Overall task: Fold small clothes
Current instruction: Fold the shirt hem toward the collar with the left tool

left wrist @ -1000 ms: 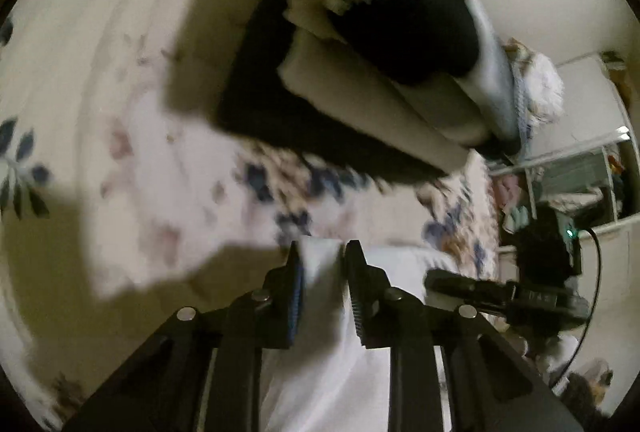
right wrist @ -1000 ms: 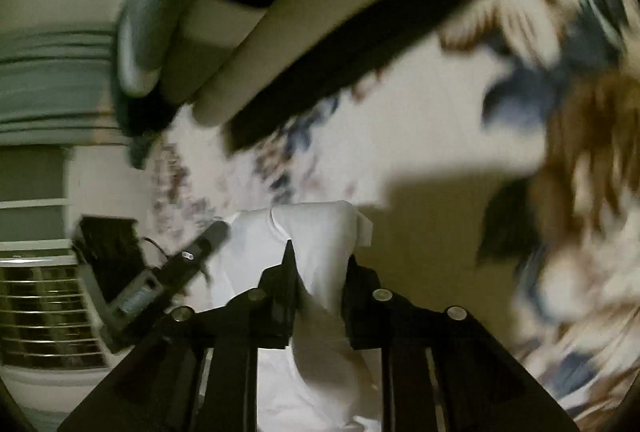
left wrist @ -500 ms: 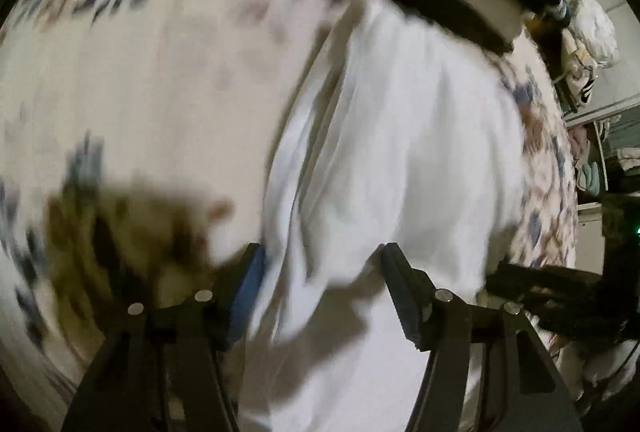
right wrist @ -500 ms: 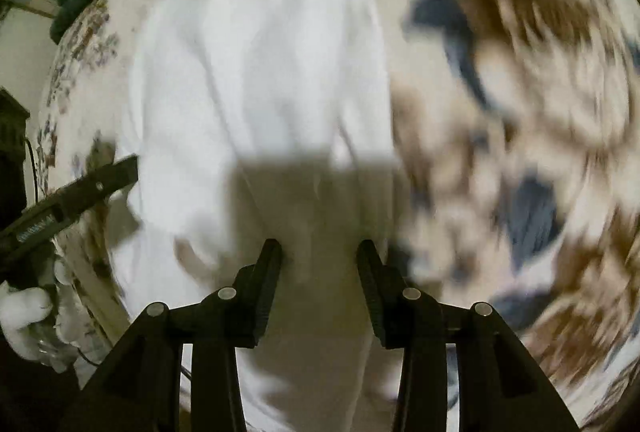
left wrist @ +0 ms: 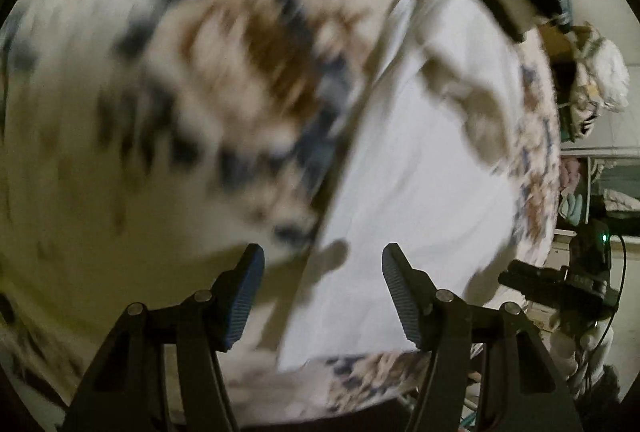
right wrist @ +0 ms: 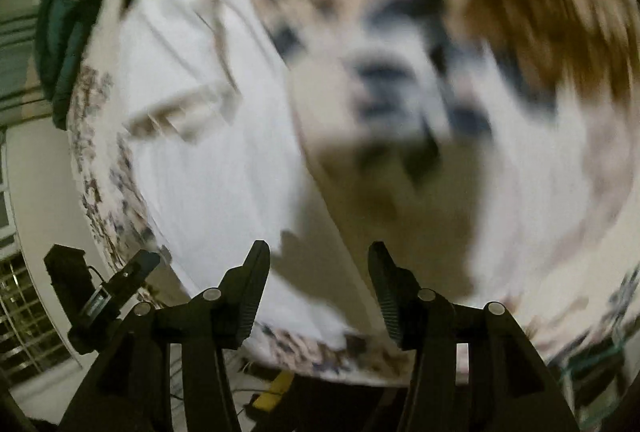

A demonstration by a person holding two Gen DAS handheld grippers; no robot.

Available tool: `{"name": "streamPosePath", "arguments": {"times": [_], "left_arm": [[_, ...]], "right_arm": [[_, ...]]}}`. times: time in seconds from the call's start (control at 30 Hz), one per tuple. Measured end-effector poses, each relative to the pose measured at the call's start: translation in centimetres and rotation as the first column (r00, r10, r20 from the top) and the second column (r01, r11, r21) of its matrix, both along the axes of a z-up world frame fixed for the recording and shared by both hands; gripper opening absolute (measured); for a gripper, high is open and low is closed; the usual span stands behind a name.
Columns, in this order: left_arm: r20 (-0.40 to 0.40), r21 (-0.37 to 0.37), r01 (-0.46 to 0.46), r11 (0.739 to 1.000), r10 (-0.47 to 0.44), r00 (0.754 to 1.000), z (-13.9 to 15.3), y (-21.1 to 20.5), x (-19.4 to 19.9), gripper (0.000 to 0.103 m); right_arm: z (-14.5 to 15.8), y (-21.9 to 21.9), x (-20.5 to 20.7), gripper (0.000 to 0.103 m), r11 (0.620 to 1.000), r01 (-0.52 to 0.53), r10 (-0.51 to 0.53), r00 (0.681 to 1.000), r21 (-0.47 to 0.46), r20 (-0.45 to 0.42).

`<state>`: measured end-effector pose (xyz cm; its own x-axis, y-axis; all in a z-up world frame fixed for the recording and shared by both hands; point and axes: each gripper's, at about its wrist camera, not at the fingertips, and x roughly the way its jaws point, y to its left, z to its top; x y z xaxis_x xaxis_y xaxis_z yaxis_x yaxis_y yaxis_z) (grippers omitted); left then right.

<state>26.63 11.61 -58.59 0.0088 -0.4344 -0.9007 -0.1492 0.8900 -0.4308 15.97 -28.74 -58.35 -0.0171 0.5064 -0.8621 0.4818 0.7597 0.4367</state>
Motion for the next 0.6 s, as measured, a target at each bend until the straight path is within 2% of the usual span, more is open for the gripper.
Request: {"name": "streamPosePath", "arguments": {"times": [0.07,0.13,0.17,0.2,0.23,0.27,0.4,0.6], "left_arm": [[-0.013,-0.012,0.005,1.000,-0.005,1.000,-0.6,-0.6,-1.1,0.059],[-0.007,0.015,0.045,0.999,-0.045,0.999,-0.9,-1.6,-2.0,0.056],[0.001,0.045,0.063,0.997,-0.063,0.998,-1.1,-2.2,-2.2,0.048],[0.006,0.069,0.078,0.995,-0.079,0.997,-1.0,-3.1,-2.3,0.018],[0.006,0.074,0.084,0.994,-0.084,0.996,-1.1,-3.0,-2.4,0.003],[0.017,0.076,0.077,0.994,-0.078,0.997,-0.7,-3.0,-2.5,0.003],[0.048,0.058,0.062,0.996,-0.065,0.997,0.7,-2.5,-2.6,0.003],[0.060,0.040,0.058,0.997,-0.061,0.996,2.1,-0.1,-2.6,0.003]], "right_arm": [[-1.5,0.7,-2.0,0.054,1.000,0.013,-0.013,0.999,0.004,-0.037],[-2.9,2.0,-2.9,0.054,1.000,-0.004,0.004,0.998,-0.003,-0.064],[-3.5,2.7,-3.2,0.052,1.000,-0.004,0.004,0.998,-0.005,-0.068],[-3.7,2.9,-3.6,0.032,1.000,0.005,-0.006,0.998,-0.008,-0.061],[-3.7,3.1,-3.8,0.016,1.000,0.013,-0.014,0.998,-0.014,-0.054],[-3.6,3.4,-4.0,0.003,1.000,0.018,-0.018,0.999,-0.007,-0.048],[-1.9,4.1,-4.7,0.002,0.998,0.062,-0.062,0.998,-0.013,-0.028],[0.8,3.0,-6.9,0.001,0.988,0.149,-0.147,0.988,0.045,-0.045]]}}
